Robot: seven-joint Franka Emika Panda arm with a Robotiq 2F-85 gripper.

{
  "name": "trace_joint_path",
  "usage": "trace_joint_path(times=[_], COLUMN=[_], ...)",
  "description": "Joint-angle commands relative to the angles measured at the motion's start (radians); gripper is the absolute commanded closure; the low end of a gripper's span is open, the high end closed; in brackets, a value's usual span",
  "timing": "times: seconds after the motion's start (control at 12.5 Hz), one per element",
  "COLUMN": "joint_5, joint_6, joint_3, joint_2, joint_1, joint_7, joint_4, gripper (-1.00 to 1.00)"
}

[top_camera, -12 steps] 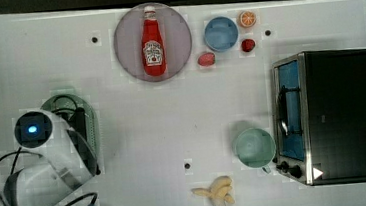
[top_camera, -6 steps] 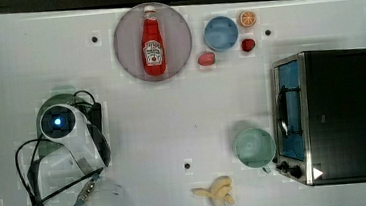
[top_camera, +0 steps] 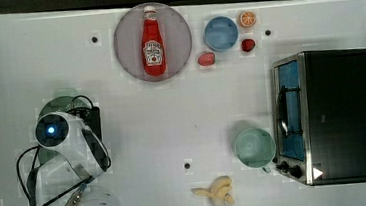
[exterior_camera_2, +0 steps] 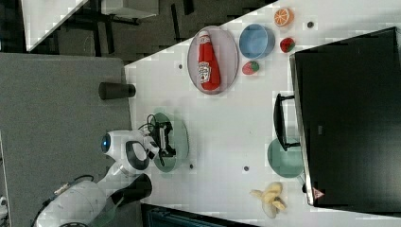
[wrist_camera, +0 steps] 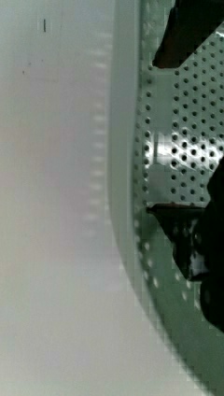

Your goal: Drag strainer left to right.

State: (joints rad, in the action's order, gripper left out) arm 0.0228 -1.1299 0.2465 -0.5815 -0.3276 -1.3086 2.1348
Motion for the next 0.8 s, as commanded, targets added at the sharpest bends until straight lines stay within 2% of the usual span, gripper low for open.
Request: trace_joint_path(times=[0.08,0.8], joint_5=[-0.013,-0.012], joint_6=[0.023,0.004], joint_3=[-0.042,-0.099], joint_2=[0.039,0.131], joint_1=[0.033,0.169], joint_7=[-0.016,0.22], joint_4=[0.026,0.159], gripper=[-1.0,-1.0])
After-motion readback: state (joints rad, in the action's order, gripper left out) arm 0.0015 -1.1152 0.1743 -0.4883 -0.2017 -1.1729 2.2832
